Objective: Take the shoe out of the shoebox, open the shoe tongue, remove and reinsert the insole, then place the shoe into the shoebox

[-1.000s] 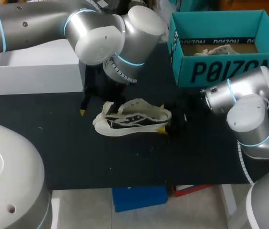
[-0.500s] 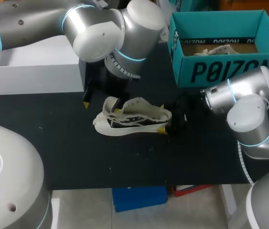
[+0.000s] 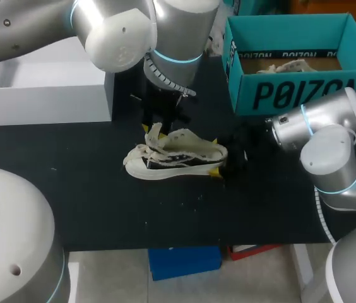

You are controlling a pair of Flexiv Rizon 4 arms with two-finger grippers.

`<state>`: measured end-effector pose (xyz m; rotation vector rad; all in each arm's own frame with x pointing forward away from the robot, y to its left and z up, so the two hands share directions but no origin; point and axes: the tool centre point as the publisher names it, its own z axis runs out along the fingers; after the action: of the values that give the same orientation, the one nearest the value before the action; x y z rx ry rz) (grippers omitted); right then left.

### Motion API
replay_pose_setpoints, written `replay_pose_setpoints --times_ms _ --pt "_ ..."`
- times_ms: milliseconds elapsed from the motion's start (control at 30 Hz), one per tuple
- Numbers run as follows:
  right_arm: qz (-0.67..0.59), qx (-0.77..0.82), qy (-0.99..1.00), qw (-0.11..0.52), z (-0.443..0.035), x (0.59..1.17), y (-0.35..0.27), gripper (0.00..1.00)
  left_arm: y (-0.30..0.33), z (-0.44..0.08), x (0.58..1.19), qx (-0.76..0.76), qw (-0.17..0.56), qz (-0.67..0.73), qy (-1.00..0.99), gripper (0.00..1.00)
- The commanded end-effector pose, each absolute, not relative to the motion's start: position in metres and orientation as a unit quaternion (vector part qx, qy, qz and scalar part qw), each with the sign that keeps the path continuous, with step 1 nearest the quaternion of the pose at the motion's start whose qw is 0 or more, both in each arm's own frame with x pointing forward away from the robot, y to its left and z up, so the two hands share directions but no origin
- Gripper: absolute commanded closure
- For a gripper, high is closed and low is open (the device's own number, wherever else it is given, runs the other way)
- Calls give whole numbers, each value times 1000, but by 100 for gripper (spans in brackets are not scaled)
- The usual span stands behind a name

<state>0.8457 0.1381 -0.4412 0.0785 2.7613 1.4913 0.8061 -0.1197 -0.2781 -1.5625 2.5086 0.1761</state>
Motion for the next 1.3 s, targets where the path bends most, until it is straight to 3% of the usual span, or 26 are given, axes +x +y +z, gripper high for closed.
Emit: replay_pose_setpoints --times_ms 33,567,933,1300 --pt "474 26 880 1 -443 846 140 100 -124 -284 813 -136 -30 13 990 100" --pt "474 26 880 1 -443 846 140 100 -124 -284 813 -136 -30 13 990 100" --pt "474 26 880 1 -443 846 140 100 -134 -282 824 -55 1 -12 998 100" --pt "474 26 880 1 -443 846 140 100 -147 -298 835 -51 -49 -21 997 100"
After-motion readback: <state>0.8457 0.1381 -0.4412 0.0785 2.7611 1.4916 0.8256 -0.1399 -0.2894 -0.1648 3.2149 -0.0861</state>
